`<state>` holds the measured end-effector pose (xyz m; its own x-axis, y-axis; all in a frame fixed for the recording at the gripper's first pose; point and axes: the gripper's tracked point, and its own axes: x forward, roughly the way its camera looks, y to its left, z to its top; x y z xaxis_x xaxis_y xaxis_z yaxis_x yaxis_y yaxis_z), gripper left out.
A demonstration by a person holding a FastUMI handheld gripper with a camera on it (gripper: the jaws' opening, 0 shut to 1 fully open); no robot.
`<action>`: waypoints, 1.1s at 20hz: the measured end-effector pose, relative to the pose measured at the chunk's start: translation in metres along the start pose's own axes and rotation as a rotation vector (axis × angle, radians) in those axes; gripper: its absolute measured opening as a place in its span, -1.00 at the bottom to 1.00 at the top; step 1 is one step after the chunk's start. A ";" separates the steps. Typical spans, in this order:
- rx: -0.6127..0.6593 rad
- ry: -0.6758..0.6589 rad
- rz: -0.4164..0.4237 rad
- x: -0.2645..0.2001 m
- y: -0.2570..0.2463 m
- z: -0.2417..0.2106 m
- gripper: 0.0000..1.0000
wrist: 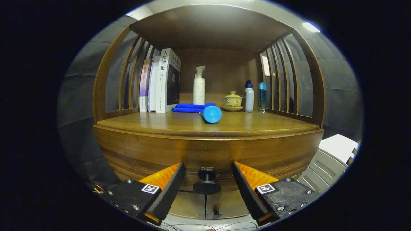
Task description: Pull open the drawer, take out the items inside it, and place them on the countertop above the cabinet.
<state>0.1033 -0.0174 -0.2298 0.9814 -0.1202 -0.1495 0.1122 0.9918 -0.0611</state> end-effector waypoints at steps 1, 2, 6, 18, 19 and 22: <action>-0.004 0.003 0.002 0.000 0.000 0.000 0.88; -0.018 0.008 0.008 0.000 0.000 -0.001 0.88; -0.147 0.123 0.062 -0.018 -0.015 -0.035 0.90; -0.030 -0.117 -0.001 -0.066 -0.107 0.138 0.90; -0.030 -0.127 0.002 -0.070 -0.112 0.156 0.90; -0.023 -0.139 -0.009 -0.079 -0.119 0.201 0.90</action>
<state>0.0432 -0.1173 -0.0127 0.9927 -0.1201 -0.0105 0.1188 0.9893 -0.0850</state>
